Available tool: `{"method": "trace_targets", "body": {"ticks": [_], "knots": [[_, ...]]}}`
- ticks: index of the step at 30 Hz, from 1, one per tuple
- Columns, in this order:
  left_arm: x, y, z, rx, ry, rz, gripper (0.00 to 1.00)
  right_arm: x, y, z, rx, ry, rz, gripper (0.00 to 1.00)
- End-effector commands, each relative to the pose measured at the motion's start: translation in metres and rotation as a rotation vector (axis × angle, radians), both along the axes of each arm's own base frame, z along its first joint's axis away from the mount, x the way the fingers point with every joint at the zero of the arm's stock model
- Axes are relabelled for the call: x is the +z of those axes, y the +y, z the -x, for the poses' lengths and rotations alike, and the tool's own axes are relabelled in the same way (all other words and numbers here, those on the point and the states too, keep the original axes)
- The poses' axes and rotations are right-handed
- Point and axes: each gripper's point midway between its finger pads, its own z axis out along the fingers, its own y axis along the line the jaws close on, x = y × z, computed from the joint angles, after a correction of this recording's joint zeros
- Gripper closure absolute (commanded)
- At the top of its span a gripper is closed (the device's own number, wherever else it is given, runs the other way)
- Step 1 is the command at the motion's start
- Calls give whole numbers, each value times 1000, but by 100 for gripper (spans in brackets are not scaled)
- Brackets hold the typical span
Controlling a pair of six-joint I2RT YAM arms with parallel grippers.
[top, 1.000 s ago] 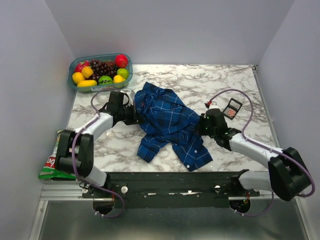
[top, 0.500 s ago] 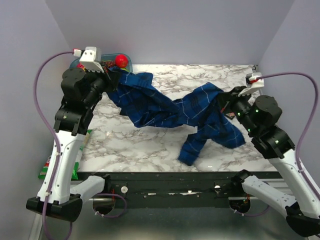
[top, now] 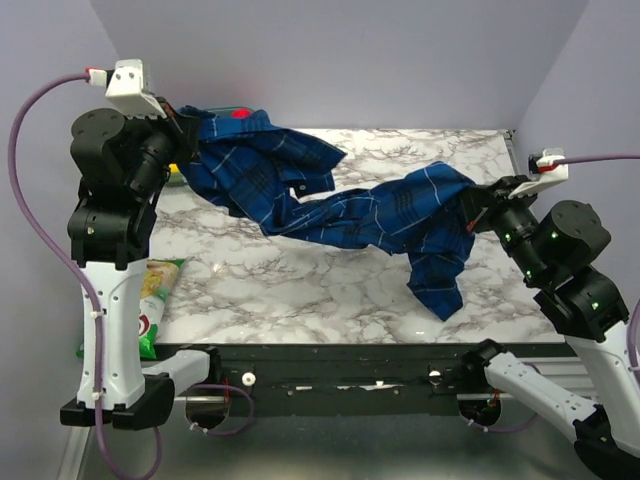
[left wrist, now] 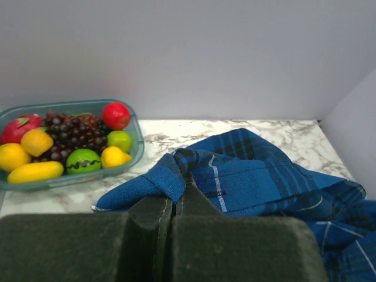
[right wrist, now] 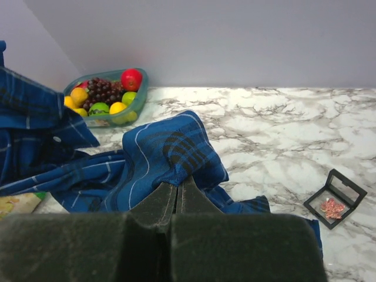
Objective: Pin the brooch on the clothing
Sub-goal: Adjust the crumpled clothing at the center of the board.
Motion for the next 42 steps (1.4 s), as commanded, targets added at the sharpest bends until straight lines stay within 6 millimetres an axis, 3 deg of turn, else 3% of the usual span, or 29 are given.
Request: {"method": "trace_targets", "body": {"ticks": [1,3,4,10,18,19,21,23,24,25,27,28,29,34,37,41,42], "knots": [[45,28,25,97,-87,7,100,-13,6,-7,-1,41,-32,99],[54,34,30,128,-95,-16,100,-21,10,-12,-8,67,-69,99],[70,35,40,134,-133,-16,100,-25,11,-13,-8,81,-80,99],[97,28,55,101,-194,36,100,-72,11,-21,-54,153,-107,99],[91,22,59,66,-192,36,100,-156,19,-21,-63,336,-99,99],[87,21,56,58,-182,35,100,-172,17,-20,-79,368,-91,97],[81,14,48,21,-160,42,100,-185,14,-20,-106,394,-89,91],[70,8,39,-8,-125,62,100,-195,15,-18,-97,416,-76,67],[68,4,35,-33,-123,68,100,-198,17,-17,-86,422,-71,60],[53,2,26,-39,-85,75,100,-198,18,-17,-74,424,-70,42],[46,-1,19,-51,-79,94,100,-200,29,-14,-7,426,-60,36],[31,-2,12,-56,-44,98,100,-204,33,-14,15,438,-55,32],[27,-3,9,-59,-37,101,100,-205,42,-11,60,448,-54,24],[2,-5,-4,-66,9,121,100,-210,76,-4,189,445,5,18],[-11,-4,-14,-58,35,105,100,-208,107,6,274,416,46,17],[-53,7,-40,1,140,81,100,-207,161,29,386,368,170,17],[-58,9,-44,10,148,79,100,-219,176,30,409,385,224,17]]}}
